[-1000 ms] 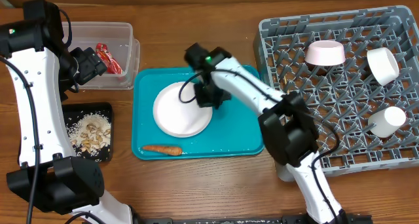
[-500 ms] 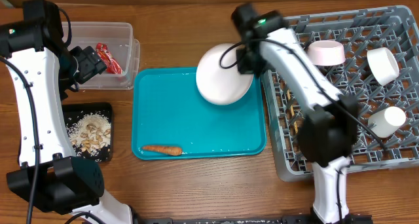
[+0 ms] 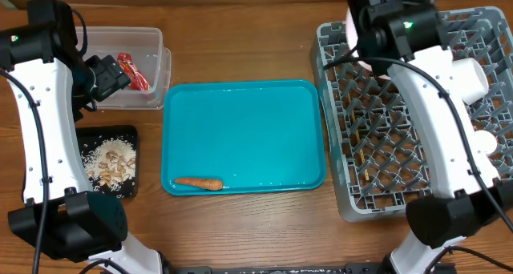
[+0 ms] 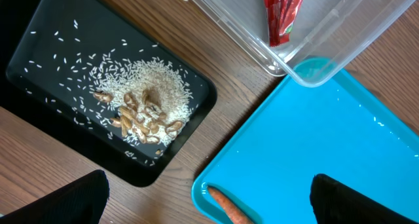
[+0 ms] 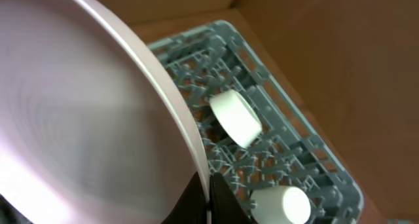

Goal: Sort waste into correct bins and load items into the dishwasher
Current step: 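Stand the pink plate upright in the rack's left slots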

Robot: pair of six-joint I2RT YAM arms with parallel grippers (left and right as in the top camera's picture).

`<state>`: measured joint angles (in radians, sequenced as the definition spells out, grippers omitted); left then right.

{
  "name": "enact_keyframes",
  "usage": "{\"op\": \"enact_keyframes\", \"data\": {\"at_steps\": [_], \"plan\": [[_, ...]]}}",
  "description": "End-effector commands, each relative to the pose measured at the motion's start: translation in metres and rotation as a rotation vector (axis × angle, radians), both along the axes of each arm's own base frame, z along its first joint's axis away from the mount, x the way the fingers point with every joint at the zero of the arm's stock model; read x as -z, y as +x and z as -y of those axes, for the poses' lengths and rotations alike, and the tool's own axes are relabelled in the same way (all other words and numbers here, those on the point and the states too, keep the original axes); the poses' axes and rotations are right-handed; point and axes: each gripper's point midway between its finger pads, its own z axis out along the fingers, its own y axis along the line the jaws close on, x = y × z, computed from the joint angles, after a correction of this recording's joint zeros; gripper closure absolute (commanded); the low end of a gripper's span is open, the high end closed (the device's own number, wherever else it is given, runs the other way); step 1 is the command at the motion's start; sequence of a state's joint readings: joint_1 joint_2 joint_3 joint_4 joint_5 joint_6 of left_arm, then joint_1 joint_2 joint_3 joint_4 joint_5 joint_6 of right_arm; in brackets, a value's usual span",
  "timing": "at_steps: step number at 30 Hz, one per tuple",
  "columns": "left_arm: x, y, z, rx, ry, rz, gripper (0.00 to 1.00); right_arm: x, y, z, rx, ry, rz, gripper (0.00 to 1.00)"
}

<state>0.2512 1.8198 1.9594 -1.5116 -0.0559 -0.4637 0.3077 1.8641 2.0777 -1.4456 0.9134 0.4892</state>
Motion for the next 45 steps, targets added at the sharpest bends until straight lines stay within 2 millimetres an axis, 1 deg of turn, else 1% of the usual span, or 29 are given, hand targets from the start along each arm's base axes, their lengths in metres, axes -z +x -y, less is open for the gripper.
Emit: {"op": "enact_keyframes", "data": {"at_steps": [1,4,6,9,11,14,16,20,21,23,25,26,28,30,32,34,35,36,37,38,39,40,41,42,44,45], "plan": [[-0.001,0.001,-0.001,0.012,-0.001,0.003,0.00,0.025,-0.004,0.020,0.134,-0.077,0.025,0.96],[-0.001,0.001,-0.001,0.011,-0.001,0.003,0.00,0.055,-0.004,0.025,0.145,-0.091,-0.019,0.96],[-0.001,0.001,-0.001,0.011,-0.001,0.003,0.00,0.074,-0.005,0.024,0.141,-0.090,-0.045,0.96],[-0.001,0.001,-0.001,0.011,-0.001,0.003,0.00,0.104,-0.007,0.013,0.113,-0.036,-0.088,0.96],[-0.001,0.001,-0.001,0.011,-0.001,0.004,0.00,0.117,-0.008,0.005,0.099,-0.002,-0.103,0.96],[-0.001,0.001,-0.001,0.011,-0.001,0.004,0.00,0.123,-0.009,-0.009,0.078,0.046,-0.109,0.96],[-0.001,0.001,-0.001,0.011,-0.001,0.004,0.00,0.126,-0.008,-0.023,0.045,0.077,-0.117,0.96],[-0.001,0.001,-0.001,0.011,-0.001,0.004,0.00,0.137,-0.015,-0.064,-0.047,0.160,-0.166,0.95],[-0.001,0.001,-0.001,0.011,-0.001,0.004,0.00,0.140,-0.017,-0.072,-0.066,0.179,-0.180,0.91],[-0.001,0.001,-0.001,0.011,-0.001,0.004,0.00,0.144,-0.025,-0.088,-0.102,0.202,-0.215,0.72],[-0.001,0.001,-0.001,0.012,-0.001,0.003,0.00,0.143,-0.029,-0.092,-0.115,0.198,-0.228,0.66],[-0.001,0.001,-0.001,0.012,-0.001,0.003,0.00,0.141,-0.030,-0.093,-0.119,0.198,-0.229,0.65],[0.000,0.000,0.000,0.012,-0.003,-0.001,0.00,0.133,-0.033,-0.093,-0.122,0.205,-0.224,0.57],[0.000,-0.001,0.000,0.012,-0.004,-0.005,0.00,0.121,-0.035,-0.093,-0.128,0.228,-0.207,0.50],[0.000,-0.002,0.001,0.013,-0.010,-0.008,0.00,0.103,-0.035,-0.093,-0.132,0.275,-0.166,0.45],[0.001,-0.003,0.006,0.017,-0.036,-0.012,0.00,0.081,-0.035,-0.094,-0.159,0.335,-0.119,0.35],[0.001,-0.004,0.009,0.021,-0.056,-0.014,0.00,0.067,-0.034,-0.095,-0.197,0.367,-0.095,0.32],[0.001,-0.004,0.013,0.025,-0.074,-0.013,0.00,0.052,-0.032,-0.096,-0.246,0.402,-0.067,0.27],[0.001,-0.005,0.016,0.028,-0.088,-0.014,0.00,0.043,-0.030,-0.096,-0.279,0.422,-0.048,0.25],[0.001,-0.006,0.020,0.033,-0.107,-0.017,0.00,0.028,-0.027,-0.094,-0.323,0.450,-0.017,0.22],[0.002,-0.006,0.024,0.039,-0.123,-0.019,0.00,0.016,-0.024,-0.090,-0.349,0.473,0.012,0.21],[0.002,-0.006,0.029,0.047,-0.138,-0.020,0.00,0.004,-0.022,-0.082,-0.359,0.498,0.047,0.19],[0.002,-0.006,0.033,0.055,-0.150,-0.022,0.00,-0.004,-0.019,-0.074,-0.362,0.519,0.073,0.16],[0.002,-0.006,0.039,0.067,-0.166,-0.024,0.00,-0.012,-0.016,-0.061,-0.353,0.542,0.102,0.13],[0.004,-0.007,0.055,0.088,-0.207,-0.035,0.00,-0.015,-0.012,-0.036,-0.323,0.581,0.125,0.13],[0.007,-0.008,0.068,0.091,-0.232,-0.052,0.00,-0.011,-0.011,-0.015,-0.291,0.621,0.125,0.13]]}}
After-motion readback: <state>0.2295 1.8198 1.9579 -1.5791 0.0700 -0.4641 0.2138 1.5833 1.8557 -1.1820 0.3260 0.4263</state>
